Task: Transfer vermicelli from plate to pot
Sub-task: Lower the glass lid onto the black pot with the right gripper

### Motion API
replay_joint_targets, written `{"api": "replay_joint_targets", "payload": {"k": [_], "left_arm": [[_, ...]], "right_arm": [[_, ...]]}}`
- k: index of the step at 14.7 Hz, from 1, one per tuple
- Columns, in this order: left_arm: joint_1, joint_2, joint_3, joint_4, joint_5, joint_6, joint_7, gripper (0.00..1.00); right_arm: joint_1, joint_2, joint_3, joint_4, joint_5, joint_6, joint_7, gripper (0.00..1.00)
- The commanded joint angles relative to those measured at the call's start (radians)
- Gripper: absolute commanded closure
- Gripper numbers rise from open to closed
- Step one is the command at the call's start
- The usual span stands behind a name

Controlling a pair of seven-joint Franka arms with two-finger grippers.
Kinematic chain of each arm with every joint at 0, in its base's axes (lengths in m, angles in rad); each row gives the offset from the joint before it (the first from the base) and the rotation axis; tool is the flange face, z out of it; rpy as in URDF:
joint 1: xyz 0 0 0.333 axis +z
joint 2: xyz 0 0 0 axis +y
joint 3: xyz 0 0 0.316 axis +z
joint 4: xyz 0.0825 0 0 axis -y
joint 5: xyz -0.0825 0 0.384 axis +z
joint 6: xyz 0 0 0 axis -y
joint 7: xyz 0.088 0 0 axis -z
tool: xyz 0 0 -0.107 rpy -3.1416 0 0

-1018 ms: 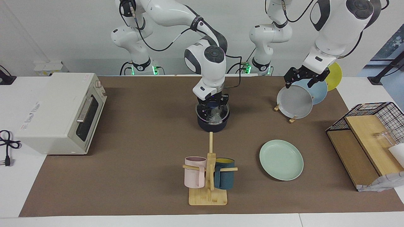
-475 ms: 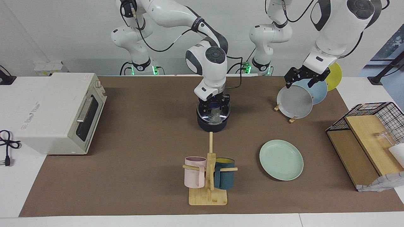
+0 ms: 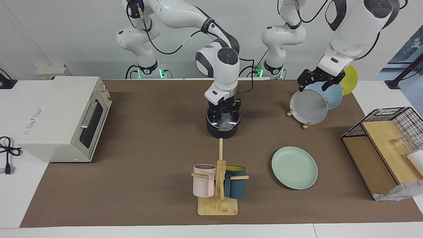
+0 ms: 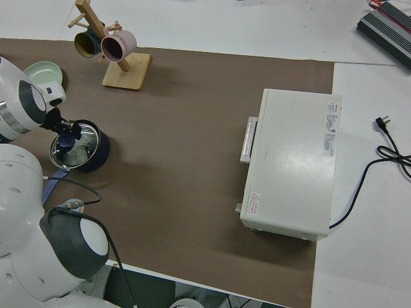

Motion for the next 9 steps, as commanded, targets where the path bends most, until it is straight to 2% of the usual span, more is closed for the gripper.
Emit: {"api": "replay_joint_targets", "payload": {"k": [1, 9], "left_arm": [[-0.002, -0.018, 0.000, -0.009, -0.020, -0.001, -0.009, 0.00], [-0.003, -0.019, -0.003, -0.011, -0.021, -0.001, -0.041, 0.00]], "right_arm": [[0.002, -0.002, 0.002, 0.007, -0.033, 0.009, 0.015, 1.00], [0.002, -0.002, 0.004, 0.004, -0.031, 0.053, 0.041, 1.00]]}}
